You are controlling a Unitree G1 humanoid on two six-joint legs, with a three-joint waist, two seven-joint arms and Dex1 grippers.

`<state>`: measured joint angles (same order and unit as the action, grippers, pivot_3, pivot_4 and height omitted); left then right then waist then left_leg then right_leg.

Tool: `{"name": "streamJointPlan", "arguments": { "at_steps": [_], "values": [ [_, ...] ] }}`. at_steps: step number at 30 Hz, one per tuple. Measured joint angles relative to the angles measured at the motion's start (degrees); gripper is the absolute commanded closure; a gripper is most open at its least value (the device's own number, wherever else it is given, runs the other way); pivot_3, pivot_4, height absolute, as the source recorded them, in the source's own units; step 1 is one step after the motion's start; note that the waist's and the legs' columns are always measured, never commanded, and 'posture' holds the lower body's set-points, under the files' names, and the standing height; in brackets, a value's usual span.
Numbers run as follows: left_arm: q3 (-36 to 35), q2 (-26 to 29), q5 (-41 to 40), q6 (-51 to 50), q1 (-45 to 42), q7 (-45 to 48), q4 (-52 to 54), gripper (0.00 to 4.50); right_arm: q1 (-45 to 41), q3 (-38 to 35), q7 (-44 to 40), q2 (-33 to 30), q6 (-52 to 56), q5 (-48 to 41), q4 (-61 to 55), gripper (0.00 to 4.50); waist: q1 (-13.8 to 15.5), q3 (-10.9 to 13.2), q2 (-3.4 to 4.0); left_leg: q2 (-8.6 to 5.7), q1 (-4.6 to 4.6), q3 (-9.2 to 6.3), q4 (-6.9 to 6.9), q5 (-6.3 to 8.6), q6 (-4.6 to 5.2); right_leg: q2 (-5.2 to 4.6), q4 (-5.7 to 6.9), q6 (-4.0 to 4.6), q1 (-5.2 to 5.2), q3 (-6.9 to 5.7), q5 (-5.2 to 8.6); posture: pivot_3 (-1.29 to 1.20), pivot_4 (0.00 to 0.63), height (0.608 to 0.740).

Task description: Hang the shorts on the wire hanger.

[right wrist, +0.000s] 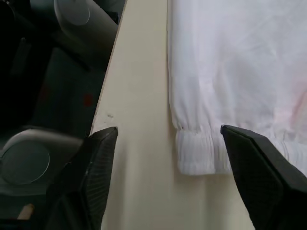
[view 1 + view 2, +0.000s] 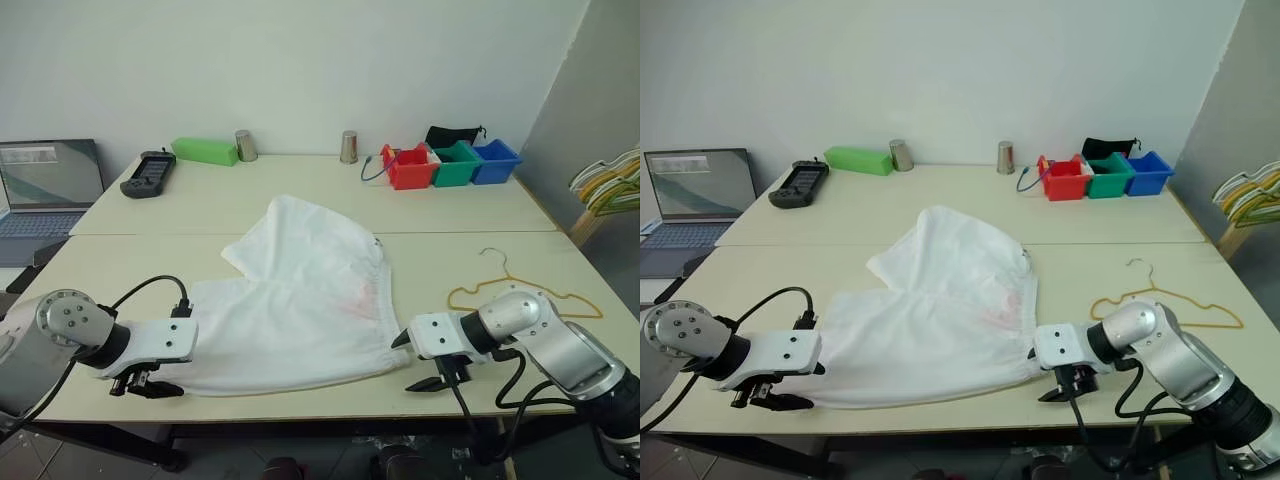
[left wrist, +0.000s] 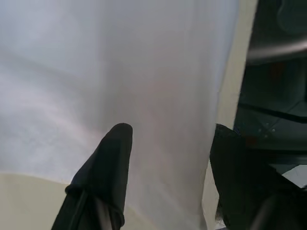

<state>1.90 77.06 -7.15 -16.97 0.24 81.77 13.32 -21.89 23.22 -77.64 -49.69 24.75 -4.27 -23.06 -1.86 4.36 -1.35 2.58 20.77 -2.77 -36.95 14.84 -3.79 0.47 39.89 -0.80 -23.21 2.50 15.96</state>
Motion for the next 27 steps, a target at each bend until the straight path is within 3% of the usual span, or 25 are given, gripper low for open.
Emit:
{"name": "streamJointPlan", "arguments": {
  "at_steps": [3, 5, 9, 12, 15, 18, 23, 27],
  "values": [
    [-2.6, 0.9, -8.1, -2.8, -4.4, 6.0, 1.4, 0.4, 0.0, -3.6, -0.8, -2.9, 4.7, -3.8, -3.0, 0.0, 0.0, 0.1, -0.07, 0.0, 0.02, -0.04, -0.01, 0.0, 0.0, 0.04, 0.01, 0.03, 0.0, -0.01, 0.02, -0.04, 0.025, 0.74],
    [-3.7, -0.8, -16.1, -8.9, -13.2, 8.1, 2.8, 0.03, -0.5, -7.1, -0.2, -3.9, 9.9, -7.0, -4.2, 0.0, 0.2, 0.1, -0.14, -0.03, 0.03, -0.1, -0.04, 0.0, -0.01, 0.1, -0.01, 0.03, 0.08, 0.05, 0.02, -0.06, 0.022, 0.74],
    [-3.1, -14.3, -23.6, -19.6, -31.5, 0.0, 2.5, 0.03, -4.8, -12.2, 5.0, -3.5, 18.3, -10.0, -1.2, 0.0, -0.5, -0.1, -0.07, -0.11, 0.01, -0.11, -0.09, 0.0, -0.01, 0.2, -0.02, -0.31, 0.21, 0.27, -0.18, -0.09, 0.019, 0.74],
    [-0.9, -19.2, -24.1, -23.0, -33.8, -4.8, 1.5, 0.03, -7.2, -13.2, 8.6, -2.9, 19.8, -9.6, 3.4, 0.0, -2.0, -0.1, -0.08, -0.06, 0.05, -0.14, -0.06, 0.0, 0.0, 0.29, -0.02, -0.28, 0.13, 0.35, -0.17, -0.13, 0.018, 0.74],
    [4.4, -29.8, -19.0, -19.6, -36.1, -12.6, -0.7, 0.03, -14.6, -12.1, 14.5, -3.2, 14.8, -3.4, 20.1, 0.0, -3.4, -0.1, -0.03, -0.13, 0.02, 0.01, -0.11, 0.0, 0.01, 0.3, -0.05, -0.33, 0.15, 0.66, -0.22, -0.16, 0.013, 0.74],
    [10.4, -41.8, -11.0, -13.8, -36.2, -22.9, -5.7, 0.03, -23.6, -8.9, 19.2, -5.5, 2.1, 6.7, 43.3, 0.0, -4.2, -0.1, -0.06, -0.26, 0.08, 0.14, -0.08, -0.01, 0.01, 0.31, -0.19, -0.39, 0.13, 1.08, -0.27, -0.17, 0.009, 0.74],
    [13.8, -51.4, -6.3, -11.8, -35.2, -32.5, -6.9, 0.03, -31.4, -3.7, 20.1, -3.2, -13.0, 14.8, 71.1, 0.0, -7.1, -0.2, -0.04, -0.25, 0.11, 0.5, 0.01, 0.07, 0.15, 0.33, -0.66, -0.24, 0.14, 1.58, -0.54, -0.14, 0.006, 0.74],
    [14.3, -54.4, -6.3, -14.1, -33.4, -36.2, -4.3, 0.03, -35.0, -0.6, 20.9, -2.7, -21.6, 20.8, 86.6, 0.0, -9.1, -0.2, 0.14, -0.27, 0.11, 0.57, 0.05, 0.15, 0.28, 0.29, -0.77, -0.32, 0.13, 1.7, -0.59, -0.11, 0.008, 0.74]
  ]
}}
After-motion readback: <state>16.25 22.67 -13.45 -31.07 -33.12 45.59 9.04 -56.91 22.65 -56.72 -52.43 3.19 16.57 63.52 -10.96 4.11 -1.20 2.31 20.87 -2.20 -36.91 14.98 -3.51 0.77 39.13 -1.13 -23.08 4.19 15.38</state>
